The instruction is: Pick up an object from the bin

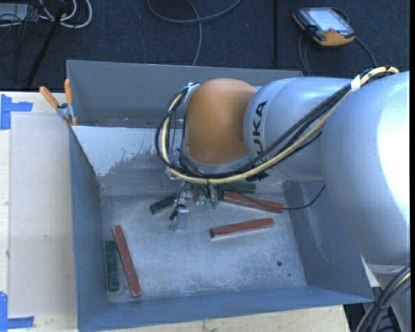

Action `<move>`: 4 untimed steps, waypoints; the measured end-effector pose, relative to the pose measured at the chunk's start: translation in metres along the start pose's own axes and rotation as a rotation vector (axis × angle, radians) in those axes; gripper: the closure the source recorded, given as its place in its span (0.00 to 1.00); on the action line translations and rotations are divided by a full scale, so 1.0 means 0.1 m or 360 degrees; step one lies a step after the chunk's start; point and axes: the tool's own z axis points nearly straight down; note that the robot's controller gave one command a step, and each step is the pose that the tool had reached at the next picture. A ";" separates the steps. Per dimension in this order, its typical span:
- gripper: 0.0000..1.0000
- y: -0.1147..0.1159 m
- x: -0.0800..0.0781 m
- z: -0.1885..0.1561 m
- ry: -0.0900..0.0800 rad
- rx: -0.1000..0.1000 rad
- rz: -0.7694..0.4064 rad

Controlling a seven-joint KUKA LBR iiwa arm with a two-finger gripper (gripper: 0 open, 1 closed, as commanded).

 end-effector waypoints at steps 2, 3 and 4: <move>0.00 0.21 0.09 0.40 0.0008 0.0001 0.0034; 0.00 0.21 0.09 0.40 0.0008 0.0001 0.0035; 0.00 -0.13 0.11 -0.06 0.0017 0.0001 0.0072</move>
Offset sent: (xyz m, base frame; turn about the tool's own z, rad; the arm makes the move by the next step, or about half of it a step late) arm 0.0000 0.0000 0.0000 0.0000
